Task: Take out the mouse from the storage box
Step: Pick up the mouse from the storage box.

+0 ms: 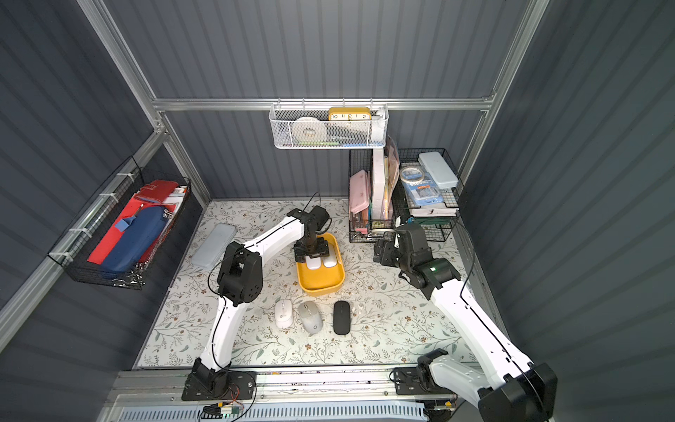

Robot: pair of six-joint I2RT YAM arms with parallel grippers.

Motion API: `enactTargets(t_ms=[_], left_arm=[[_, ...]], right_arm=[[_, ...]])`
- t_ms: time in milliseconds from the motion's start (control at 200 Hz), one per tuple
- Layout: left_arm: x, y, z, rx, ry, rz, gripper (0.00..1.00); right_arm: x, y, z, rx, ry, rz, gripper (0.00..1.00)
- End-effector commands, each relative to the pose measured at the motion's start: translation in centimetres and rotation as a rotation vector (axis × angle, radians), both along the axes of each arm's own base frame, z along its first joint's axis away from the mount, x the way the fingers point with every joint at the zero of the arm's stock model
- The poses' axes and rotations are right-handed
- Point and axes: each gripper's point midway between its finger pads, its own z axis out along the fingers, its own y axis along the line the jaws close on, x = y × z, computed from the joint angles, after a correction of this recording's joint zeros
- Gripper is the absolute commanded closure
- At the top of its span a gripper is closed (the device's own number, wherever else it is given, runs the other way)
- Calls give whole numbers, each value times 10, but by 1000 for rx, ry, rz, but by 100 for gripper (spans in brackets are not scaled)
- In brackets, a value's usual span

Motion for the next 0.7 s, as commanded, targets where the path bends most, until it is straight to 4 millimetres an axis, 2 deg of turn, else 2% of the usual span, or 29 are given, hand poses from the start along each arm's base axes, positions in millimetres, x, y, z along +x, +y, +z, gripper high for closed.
enactTargets(t_ms=[0,40,145,260,390,480,695], left_arm=[[-4,11,-24,82,40,70,32],[-7,10,-28,82,57,69,35],[-13,8,-28,68,61,95,35],[-18,8,-32,47,73,104,31],[-33,11,-51,80,147,103,28],[-35,11,-54,95,152,108,27],[-8,6,-21,95,44,126,26]], right_arm=[[1,2,4,28,-20,3,14],[1,3,4,32,-19,7,14],[1,3,6,38,-23,8,14],[0,4,8,46,-28,11,14],[-1,4,10,52,-36,11,14],[-2,3,10,53,-40,9,14],[-3,2,11,53,-43,9,14]])
